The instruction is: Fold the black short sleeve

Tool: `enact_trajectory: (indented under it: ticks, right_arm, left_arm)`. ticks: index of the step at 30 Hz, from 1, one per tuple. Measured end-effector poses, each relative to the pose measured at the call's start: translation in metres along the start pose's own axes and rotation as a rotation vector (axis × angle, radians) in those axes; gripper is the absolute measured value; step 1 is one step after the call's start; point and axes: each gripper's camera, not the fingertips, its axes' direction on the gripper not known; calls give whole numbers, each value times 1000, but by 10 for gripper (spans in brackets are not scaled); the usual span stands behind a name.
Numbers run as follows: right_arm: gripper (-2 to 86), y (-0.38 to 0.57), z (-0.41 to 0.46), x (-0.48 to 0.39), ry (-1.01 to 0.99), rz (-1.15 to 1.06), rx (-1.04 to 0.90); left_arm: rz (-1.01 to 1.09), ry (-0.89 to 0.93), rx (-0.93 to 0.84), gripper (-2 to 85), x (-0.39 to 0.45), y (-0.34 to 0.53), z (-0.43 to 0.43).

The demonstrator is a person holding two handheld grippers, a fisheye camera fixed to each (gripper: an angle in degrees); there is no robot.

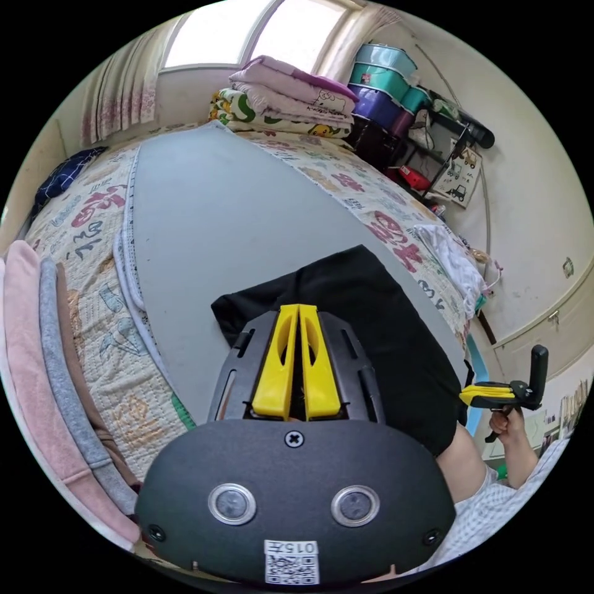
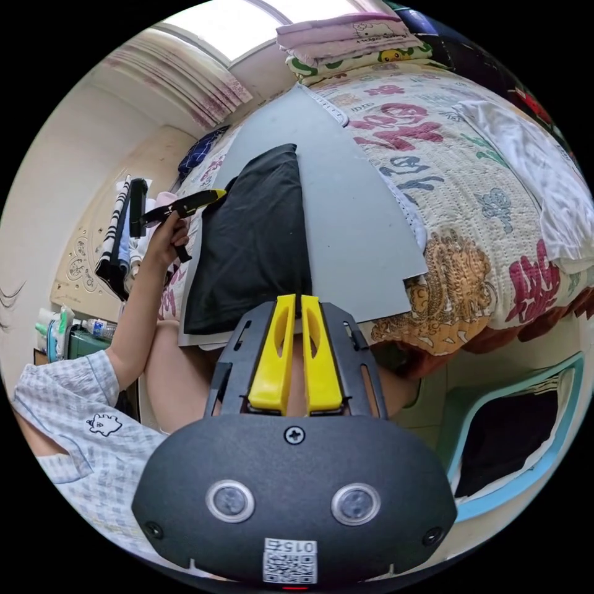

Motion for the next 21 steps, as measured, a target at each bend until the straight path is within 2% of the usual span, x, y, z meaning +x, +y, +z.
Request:
enact_trajectory:
  ticks: [6, 9, 12, 17, 21]
  right_arm:
    - [24, 6, 23, 23, 20, 3, 8]
    - [49, 18, 21, 19, 130, -22, 59]
    - [56, 32, 21, -10, 179, -149, 119]
    - [85, 44, 82, -84, -4, -418, 27]
    - [100, 60, 150, -120, -86, -492, -72]
  left_arm:
    - [-14, -6, 6, -3, -6, 4, 2]
    - [-90, 29, 69, 13, -25, 14, -12]
    - [-200, 10, 131, 45, -53, 27, -24]
    - [-317, 113, 131, 64, -89, 39, -10]
    - [-329, 168, 142, 66, -98, 42, -3]
